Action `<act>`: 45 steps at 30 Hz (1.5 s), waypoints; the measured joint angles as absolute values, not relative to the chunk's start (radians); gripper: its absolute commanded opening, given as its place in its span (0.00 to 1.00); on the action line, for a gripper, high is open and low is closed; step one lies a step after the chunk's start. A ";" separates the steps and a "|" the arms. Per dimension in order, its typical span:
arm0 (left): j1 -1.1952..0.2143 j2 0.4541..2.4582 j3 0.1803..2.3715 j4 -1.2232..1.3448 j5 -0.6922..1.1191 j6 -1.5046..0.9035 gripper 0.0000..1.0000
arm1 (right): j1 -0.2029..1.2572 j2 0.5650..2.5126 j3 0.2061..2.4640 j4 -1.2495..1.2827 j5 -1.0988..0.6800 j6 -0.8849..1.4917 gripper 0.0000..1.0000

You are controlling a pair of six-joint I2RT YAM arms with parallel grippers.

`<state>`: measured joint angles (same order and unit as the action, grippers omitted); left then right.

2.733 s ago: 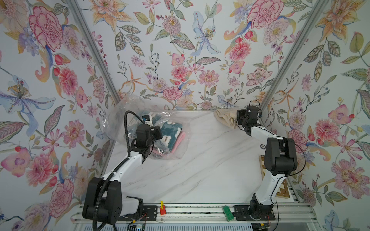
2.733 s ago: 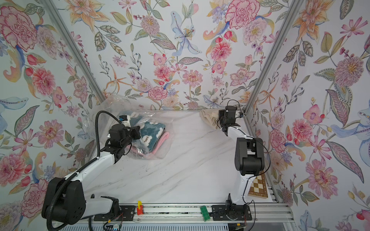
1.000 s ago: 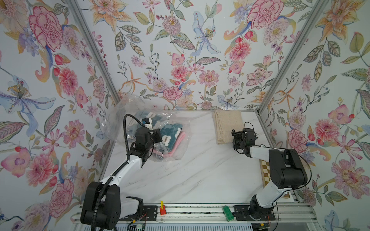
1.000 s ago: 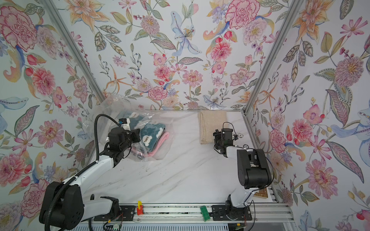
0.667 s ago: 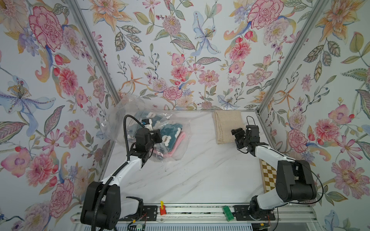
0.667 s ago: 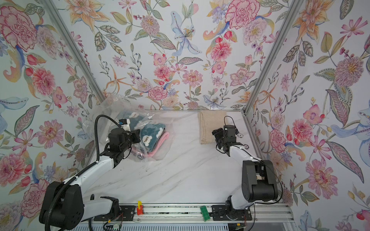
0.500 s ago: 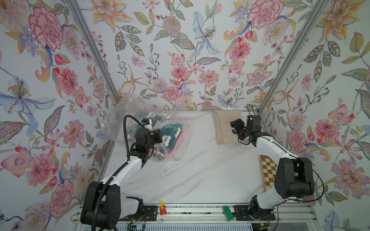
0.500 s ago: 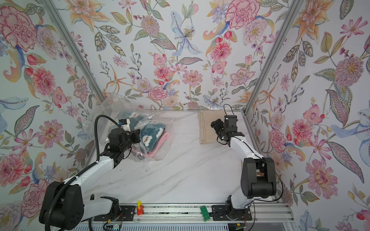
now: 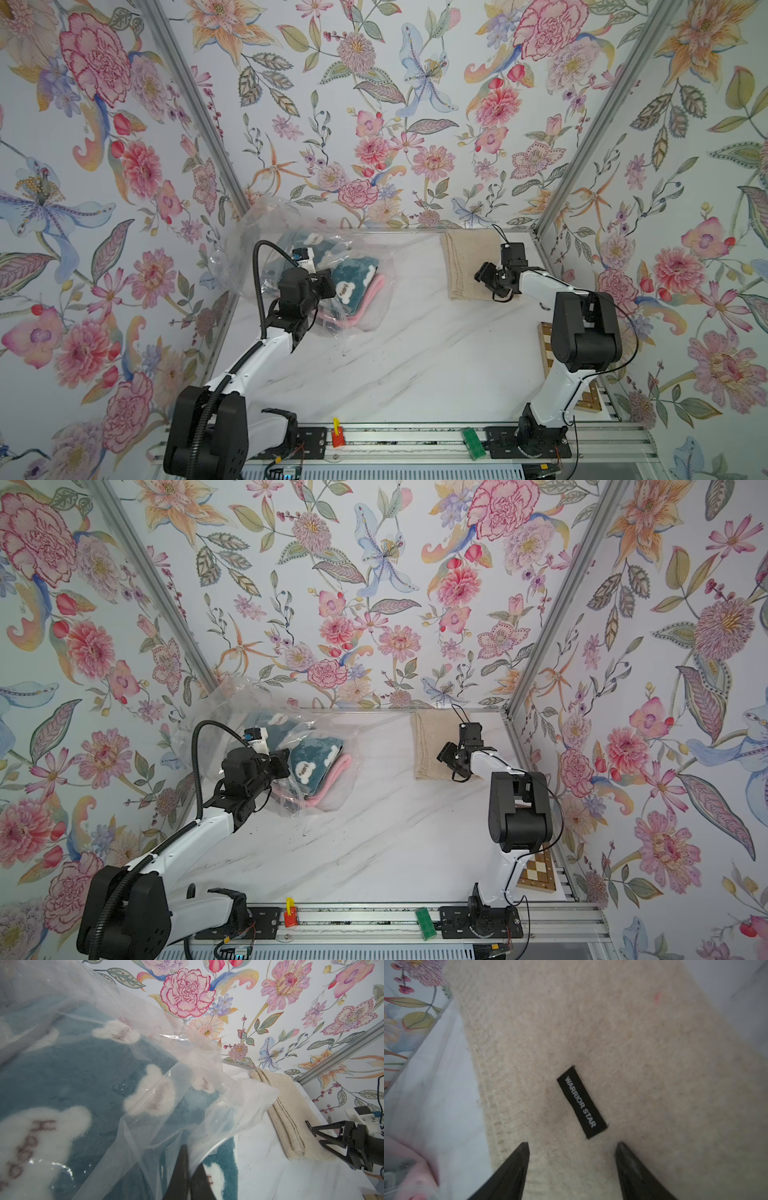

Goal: Take the blanket out of the vacuum bag
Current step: Place the blanket at the center of the board.

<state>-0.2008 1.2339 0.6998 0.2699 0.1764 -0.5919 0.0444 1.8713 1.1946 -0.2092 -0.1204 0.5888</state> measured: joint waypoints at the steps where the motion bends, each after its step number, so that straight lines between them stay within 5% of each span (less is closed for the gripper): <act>1: -0.201 1.234 0.700 0.268 0.176 -0.592 0.00 | 0.044 1.875 1.188 -0.208 -0.116 0.584 0.59; 25: -0.201 1.238 0.700 0.271 0.180 -0.599 0.00 | 0.225 1.756 1.363 -0.461 0.168 0.440 0.61; 45: -0.201 1.243 0.691 0.275 0.180 -0.611 0.00 | 0.294 2.027 1.524 -0.455 0.094 0.343 0.57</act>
